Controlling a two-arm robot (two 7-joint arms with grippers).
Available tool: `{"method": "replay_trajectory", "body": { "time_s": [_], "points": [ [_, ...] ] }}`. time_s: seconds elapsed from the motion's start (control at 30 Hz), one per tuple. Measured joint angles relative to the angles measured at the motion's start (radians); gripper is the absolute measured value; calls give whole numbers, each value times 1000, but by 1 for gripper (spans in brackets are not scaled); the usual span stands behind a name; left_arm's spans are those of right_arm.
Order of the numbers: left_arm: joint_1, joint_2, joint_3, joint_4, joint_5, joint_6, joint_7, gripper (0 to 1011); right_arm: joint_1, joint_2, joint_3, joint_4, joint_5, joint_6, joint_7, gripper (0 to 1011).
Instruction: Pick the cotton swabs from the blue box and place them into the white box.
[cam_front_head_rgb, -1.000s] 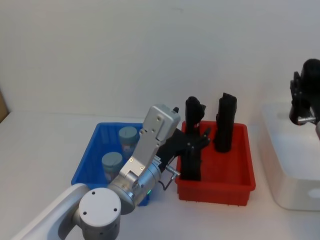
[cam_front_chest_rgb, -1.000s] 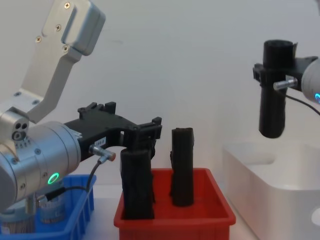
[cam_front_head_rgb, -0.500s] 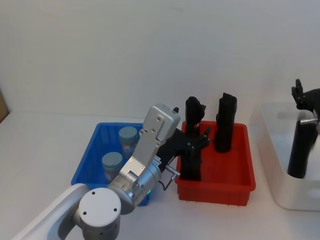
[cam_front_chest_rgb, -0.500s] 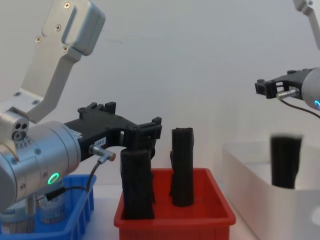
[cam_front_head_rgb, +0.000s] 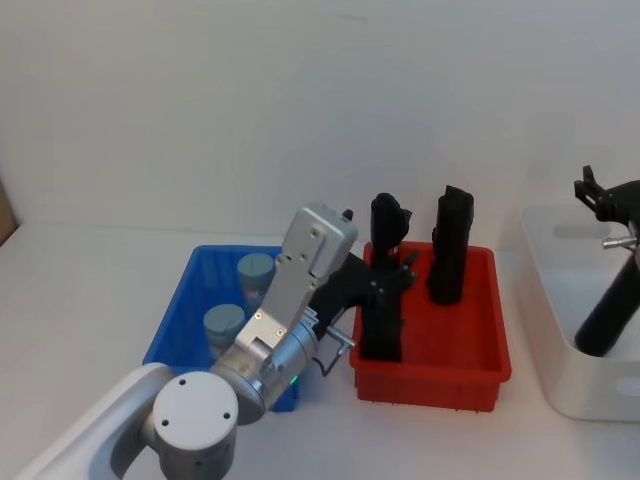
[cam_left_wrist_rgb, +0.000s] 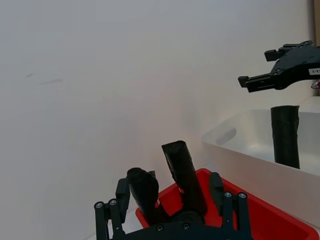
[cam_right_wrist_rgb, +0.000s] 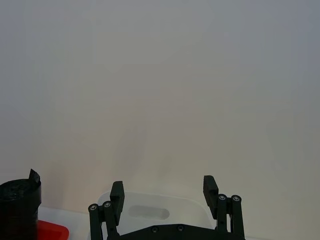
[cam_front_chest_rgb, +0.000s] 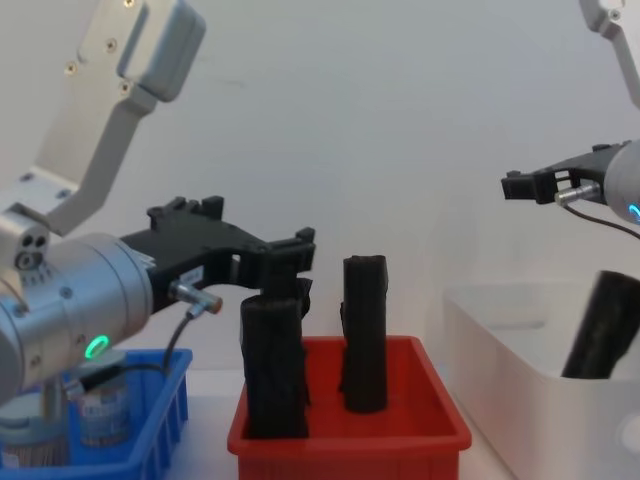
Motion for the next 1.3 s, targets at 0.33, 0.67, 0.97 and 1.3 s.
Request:
{"method": "replay_trajectory", "body": {
  "time_s": [0.33, 0.67, 0.97, 1.3],
  "points": [
    [33, 45, -31, -66, 6, 57, 72, 1004, 3, -1, 1, 5, -4, 6, -2, 1001],
    [98, 114, -72, -141, -25, 109, 184, 1004, 5, -2, 1, 7, -5, 9, -3, 1001],
    [144, 157, -101, -185, -51, 135, 250, 1004, 6, -2, 1, 8, -6, 10, -3, 1001],
    [129, 125, -103, -153, -70, 156, 212, 1004, 6, -2, 1, 9, -6, 10, -3, 1001]
  ]
}}
